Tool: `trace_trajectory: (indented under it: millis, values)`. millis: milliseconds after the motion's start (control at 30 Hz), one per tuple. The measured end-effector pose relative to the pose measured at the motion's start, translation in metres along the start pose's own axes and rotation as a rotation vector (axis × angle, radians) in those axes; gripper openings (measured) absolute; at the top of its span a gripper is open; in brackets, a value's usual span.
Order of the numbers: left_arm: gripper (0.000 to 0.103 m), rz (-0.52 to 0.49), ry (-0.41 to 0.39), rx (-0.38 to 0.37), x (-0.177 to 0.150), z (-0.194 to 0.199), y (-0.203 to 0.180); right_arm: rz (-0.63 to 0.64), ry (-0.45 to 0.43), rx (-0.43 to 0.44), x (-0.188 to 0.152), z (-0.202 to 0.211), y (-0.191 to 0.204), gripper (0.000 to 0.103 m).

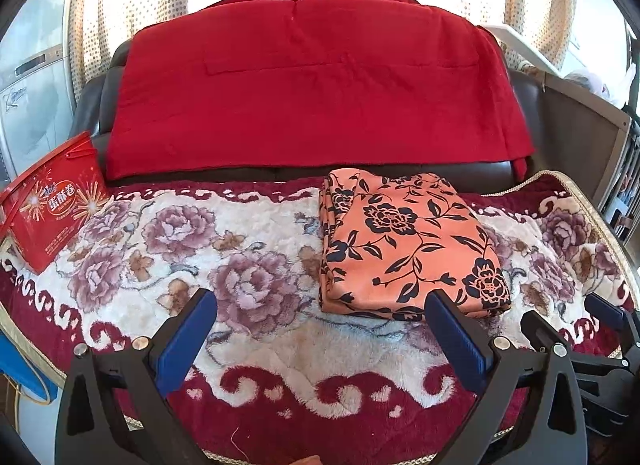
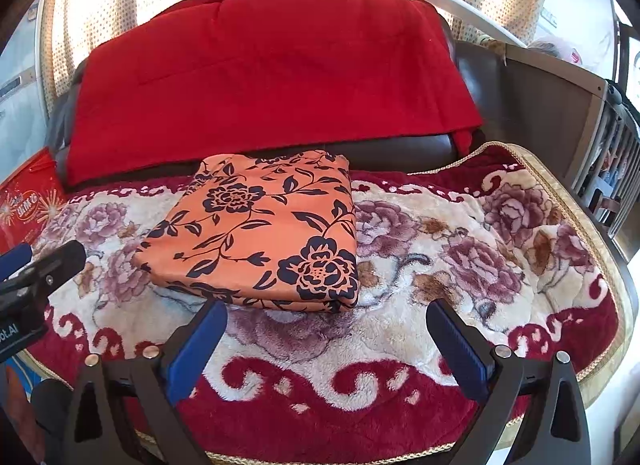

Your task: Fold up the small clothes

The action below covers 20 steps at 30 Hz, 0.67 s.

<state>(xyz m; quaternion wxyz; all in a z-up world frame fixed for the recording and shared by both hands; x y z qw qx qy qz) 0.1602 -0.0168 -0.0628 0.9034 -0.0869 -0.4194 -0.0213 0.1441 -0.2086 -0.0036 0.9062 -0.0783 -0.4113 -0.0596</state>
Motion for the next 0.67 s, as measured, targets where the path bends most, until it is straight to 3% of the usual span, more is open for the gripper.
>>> trace_trajectory:
  millis: [667]
  values:
    - [0.103, -0.032, -0.005, -0.012, 0.017, -0.021, -0.013, 0.008, 0.020, 0.020, 0.014, -0.032, 0.006, 0.101]
Point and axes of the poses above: each gripper's, at about its wrist camera, not at the fingertips, and z roughly against the way its jaws point, y to its left, x to its top, the point moved 9 cm from there along -z, roughly the way its jaws point, and after that the axes turned 10 degrees about -x, right-handed, at the moved point
